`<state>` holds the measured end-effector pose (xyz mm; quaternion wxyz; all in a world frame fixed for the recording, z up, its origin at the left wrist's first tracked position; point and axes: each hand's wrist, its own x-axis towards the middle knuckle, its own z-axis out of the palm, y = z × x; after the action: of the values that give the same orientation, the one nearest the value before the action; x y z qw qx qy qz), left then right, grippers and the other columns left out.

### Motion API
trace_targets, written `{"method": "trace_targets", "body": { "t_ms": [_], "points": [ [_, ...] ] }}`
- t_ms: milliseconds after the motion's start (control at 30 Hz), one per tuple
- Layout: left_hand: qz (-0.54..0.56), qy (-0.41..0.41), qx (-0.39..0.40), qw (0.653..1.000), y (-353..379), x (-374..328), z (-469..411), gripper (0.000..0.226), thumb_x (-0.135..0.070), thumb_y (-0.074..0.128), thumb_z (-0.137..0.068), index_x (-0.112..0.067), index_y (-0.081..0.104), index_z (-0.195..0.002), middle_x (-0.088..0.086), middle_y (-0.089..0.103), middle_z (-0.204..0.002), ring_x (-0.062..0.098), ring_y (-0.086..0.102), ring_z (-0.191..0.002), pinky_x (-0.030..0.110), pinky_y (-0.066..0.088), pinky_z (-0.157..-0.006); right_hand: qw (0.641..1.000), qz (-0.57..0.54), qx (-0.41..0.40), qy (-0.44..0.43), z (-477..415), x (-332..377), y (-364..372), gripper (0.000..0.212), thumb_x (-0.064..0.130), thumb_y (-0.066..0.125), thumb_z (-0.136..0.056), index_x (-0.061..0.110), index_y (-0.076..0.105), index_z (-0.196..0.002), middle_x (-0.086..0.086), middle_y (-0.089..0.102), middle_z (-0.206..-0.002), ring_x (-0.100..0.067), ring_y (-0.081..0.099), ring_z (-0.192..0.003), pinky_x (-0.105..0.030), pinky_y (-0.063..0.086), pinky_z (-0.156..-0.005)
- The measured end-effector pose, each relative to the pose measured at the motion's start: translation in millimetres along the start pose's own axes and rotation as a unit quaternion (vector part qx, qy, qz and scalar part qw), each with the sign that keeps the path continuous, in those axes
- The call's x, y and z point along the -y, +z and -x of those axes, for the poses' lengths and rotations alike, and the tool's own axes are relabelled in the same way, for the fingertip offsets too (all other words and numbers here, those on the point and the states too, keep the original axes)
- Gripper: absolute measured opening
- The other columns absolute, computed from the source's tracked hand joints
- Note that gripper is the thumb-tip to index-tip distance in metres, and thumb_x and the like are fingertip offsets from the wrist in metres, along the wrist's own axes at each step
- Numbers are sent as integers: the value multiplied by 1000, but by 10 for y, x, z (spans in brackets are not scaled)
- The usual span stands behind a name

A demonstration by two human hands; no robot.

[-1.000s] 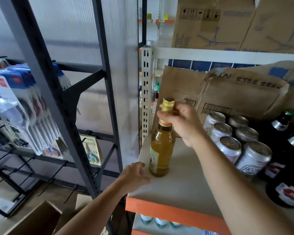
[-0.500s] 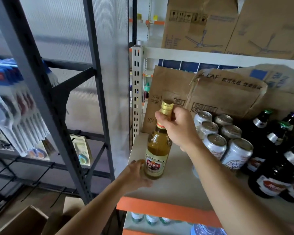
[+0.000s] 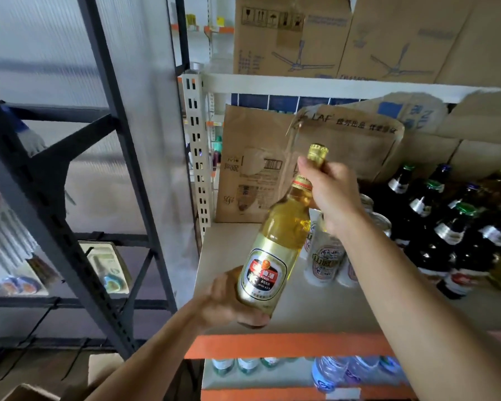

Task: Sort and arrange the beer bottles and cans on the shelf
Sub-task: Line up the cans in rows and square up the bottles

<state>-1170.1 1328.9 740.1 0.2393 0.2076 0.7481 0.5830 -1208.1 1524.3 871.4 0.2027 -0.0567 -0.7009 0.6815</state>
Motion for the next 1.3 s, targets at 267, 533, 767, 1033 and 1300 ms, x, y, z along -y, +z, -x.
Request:
{"method": "trace_targets", "body": {
  "t_ms": [267,533,767,1033,1300],
  "points": [
    [-13,26,52,998,137,-175,-15,68,-33,83,-44,-4,65,-104,9,72,-90,15,66,-81,27,54,-72,997,4,-45,58,-18,-73,-464,29,37,75,-82,13,64,-70,-11,63,-74,-29,63,-72,-51,55,-70],
    [-13,40,110,993,537,-400,13,57,-33,80,-54,-8,66,-103,10,72,-93,15,65,-85,30,52,-78,997,14,-62,36,20,-15,-905,29,35,73,-85,13,63,-69,-4,59,-67,-19,62,-61,-32,52,-57],
    [-7,17,124,992,1134,-574,-100,59,-30,80,-54,0,64,-103,12,70,-91,22,66,-81,34,53,-74,997,18,-64,46,53,-101,-1615,33,38,75,-82,7,66,-72,-9,61,-70,-24,64,-66,-44,55,-68],
    [-19,17,77,997,2115,-791,-274,57,-36,80,-53,-5,66,-99,7,71,-87,18,65,-78,29,51,-69,998,20,-23,46,10,-32,-2521,36,45,75,-77,12,68,-64,-13,62,-76,-32,68,-74,-53,57,-67],
    [-64,29,6,998,2738,-946,-473,51,-41,81,-51,-16,66,-93,1,72,-83,14,65,-73,29,52,-66,999,0,16,30,-69,45,-3104,24,38,69,-88,15,69,-78,-8,71,-82,-28,73,-88,-56,57,-83]
  ]
}}
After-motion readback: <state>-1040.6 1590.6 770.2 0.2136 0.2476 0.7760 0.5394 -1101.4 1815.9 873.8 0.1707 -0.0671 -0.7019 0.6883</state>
